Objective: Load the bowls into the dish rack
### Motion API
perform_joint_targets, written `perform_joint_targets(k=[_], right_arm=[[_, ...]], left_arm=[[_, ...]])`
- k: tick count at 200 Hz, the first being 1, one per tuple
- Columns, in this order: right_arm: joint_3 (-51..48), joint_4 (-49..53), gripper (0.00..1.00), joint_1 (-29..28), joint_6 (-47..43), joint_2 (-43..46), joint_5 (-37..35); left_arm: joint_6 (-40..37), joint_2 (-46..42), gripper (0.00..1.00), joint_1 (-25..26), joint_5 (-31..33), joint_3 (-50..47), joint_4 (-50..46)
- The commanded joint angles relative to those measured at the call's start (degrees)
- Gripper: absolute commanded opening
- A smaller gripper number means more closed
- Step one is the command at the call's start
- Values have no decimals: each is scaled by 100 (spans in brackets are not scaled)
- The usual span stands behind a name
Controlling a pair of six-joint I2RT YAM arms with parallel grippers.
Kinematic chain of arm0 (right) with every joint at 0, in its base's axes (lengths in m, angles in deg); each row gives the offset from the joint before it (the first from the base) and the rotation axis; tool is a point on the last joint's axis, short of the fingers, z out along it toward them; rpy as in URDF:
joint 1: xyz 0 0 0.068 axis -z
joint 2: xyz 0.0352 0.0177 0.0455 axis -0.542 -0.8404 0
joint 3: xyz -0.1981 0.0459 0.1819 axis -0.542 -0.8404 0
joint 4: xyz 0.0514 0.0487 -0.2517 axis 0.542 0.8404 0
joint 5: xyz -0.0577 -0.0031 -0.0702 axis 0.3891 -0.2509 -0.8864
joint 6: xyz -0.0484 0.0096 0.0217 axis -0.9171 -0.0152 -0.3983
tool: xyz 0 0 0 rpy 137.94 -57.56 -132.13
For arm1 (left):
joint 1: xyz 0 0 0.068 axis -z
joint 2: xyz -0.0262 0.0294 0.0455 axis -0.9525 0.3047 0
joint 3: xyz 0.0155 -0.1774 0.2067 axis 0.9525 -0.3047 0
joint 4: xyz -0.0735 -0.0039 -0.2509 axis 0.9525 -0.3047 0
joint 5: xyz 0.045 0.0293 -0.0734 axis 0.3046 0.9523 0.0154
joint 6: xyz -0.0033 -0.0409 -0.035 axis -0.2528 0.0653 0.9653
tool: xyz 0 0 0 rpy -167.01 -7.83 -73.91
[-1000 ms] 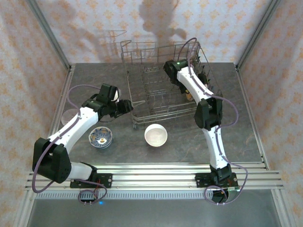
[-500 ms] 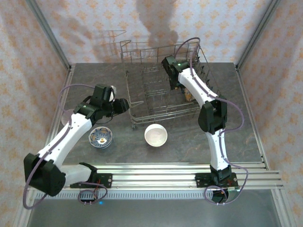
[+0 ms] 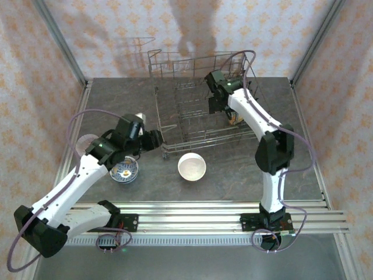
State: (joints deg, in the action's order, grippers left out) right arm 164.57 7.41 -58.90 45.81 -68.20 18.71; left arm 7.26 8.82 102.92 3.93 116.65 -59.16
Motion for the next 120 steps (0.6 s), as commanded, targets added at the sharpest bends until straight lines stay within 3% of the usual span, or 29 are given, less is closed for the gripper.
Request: perform_joint_targets(k=[1, 60, 87, 120], right_arm=[[-564, -177, 92, 23, -127, 865, 134], [-2601, -463, 87, 21, -160, 2867, 314], [-3203, -571, 86, 25, -16, 3418, 458], [-3576, -589, 81, 23, 43, 3718, 573]], left_arm=[[568, -2, 51, 599, 715, -187, -292], [1611, 800, 50, 2601, 2015, -135, -318], [1875, 1509, 49, 2994, 2309, 182, -418], [2323, 1990, 46, 3017, 2345, 318, -346]])
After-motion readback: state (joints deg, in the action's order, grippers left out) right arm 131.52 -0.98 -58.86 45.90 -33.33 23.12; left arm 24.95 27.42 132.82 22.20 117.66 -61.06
